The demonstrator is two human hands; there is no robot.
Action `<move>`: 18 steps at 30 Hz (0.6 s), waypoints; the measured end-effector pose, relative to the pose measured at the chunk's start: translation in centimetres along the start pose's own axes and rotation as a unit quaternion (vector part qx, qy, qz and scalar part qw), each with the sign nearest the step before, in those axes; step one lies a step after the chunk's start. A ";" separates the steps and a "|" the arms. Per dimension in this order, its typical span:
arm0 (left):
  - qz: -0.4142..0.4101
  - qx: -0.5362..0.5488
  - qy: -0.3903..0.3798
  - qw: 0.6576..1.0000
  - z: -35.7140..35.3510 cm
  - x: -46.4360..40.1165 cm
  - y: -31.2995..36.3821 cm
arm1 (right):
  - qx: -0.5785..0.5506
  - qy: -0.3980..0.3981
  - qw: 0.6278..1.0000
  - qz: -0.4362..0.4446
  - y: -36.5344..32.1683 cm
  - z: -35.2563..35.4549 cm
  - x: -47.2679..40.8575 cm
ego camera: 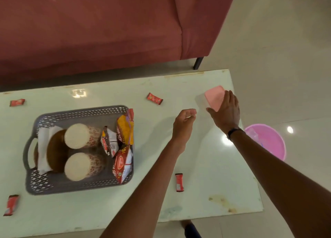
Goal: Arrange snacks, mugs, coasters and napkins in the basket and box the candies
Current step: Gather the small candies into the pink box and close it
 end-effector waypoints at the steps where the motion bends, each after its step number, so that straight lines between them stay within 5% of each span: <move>1: 0.006 -0.003 0.004 1.000 -0.3 -0.1 -0.3 | -0.007 -0.006 1.000 0.000 0.2 -0.3 -0.2; 8: 0.060 -0.002 0.021 0.998 0.0 0.6 -2.3 | -0.008 -0.048 0.999 -0.015 0.0 0.2 0.8; 18: 0.161 0.189 -0.051 0.967 0.7 3.5 -5.7 | -0.233 -0.222 0.938 -0.129 -3.3 2.0 11.0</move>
Point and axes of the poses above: each hand's wrist, its own x-axis away from the middle knuckle, its own z-axis out of the back of the hand, y = z × x, the point moved 5 cm from there along -x, towards the middle knuckle, and after that the axes turned 8 degrees about y, right-handed, at the moved point
